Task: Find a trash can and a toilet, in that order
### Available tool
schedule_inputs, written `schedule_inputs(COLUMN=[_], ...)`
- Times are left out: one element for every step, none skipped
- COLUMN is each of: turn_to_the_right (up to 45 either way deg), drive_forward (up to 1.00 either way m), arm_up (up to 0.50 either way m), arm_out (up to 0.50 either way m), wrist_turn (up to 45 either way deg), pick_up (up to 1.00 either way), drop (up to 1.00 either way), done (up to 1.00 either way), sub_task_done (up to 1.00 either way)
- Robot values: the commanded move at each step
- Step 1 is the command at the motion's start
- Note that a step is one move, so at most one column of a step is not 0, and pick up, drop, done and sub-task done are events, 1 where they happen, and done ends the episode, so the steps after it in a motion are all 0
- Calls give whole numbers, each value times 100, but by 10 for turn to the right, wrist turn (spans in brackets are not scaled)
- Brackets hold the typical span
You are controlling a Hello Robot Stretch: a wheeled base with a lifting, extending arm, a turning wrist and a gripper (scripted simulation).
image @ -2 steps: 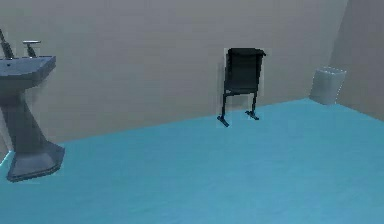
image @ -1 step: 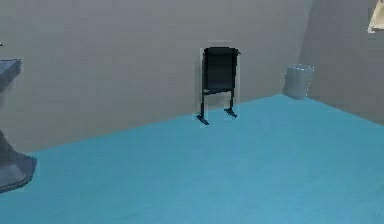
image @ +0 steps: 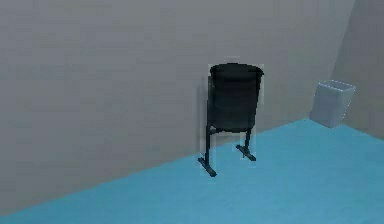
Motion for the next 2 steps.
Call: schedule_inputs(turn_to_the_right=[30,0], drive_forward=[0,65], arm_up=[0,0], arm_out=[0,0], wrist_turn=[0,0], pick_up=[0,0], drop=[0,0], done=[0,0], sub_task_done=[0,0])
